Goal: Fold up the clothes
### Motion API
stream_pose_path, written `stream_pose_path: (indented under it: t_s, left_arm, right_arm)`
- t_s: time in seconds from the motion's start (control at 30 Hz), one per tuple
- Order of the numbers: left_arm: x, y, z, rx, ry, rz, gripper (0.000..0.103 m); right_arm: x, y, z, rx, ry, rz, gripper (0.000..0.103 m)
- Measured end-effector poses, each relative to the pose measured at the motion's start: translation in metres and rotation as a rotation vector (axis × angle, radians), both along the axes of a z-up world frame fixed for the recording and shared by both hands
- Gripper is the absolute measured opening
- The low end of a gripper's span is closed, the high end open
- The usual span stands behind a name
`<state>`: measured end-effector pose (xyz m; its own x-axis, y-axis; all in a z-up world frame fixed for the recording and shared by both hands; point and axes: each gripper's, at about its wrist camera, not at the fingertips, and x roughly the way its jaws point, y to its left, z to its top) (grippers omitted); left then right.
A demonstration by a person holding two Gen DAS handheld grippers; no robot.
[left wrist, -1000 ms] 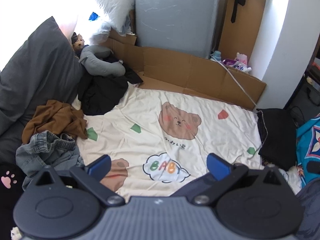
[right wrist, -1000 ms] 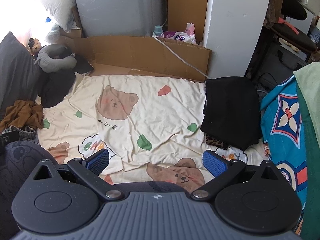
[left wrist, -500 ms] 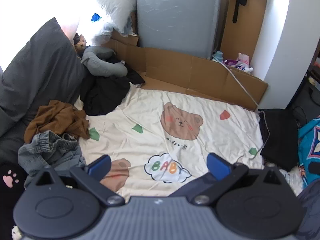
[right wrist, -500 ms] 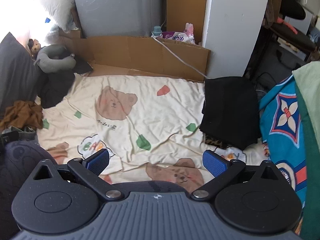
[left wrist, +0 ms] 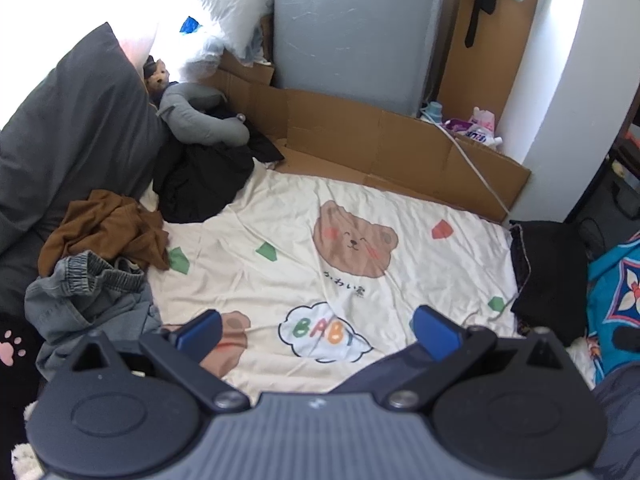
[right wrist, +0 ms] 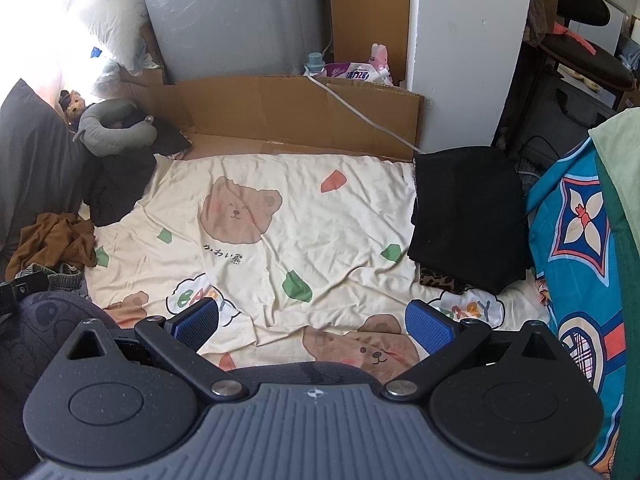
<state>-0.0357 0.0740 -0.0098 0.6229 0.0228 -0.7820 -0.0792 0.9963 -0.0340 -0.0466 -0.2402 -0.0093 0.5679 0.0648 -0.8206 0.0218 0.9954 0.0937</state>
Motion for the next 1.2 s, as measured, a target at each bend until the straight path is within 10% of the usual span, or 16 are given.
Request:
stream_pose_path:
  t_s: [1.2]
  left_arm:
    - [0.0014,-0.0072,0.0025,0.062,-0.001,0.001,0.103]
  right_arm:
    - [-0.0007,-0.0039,-0.0003,0.009,-0.003,-0.010,0.102]
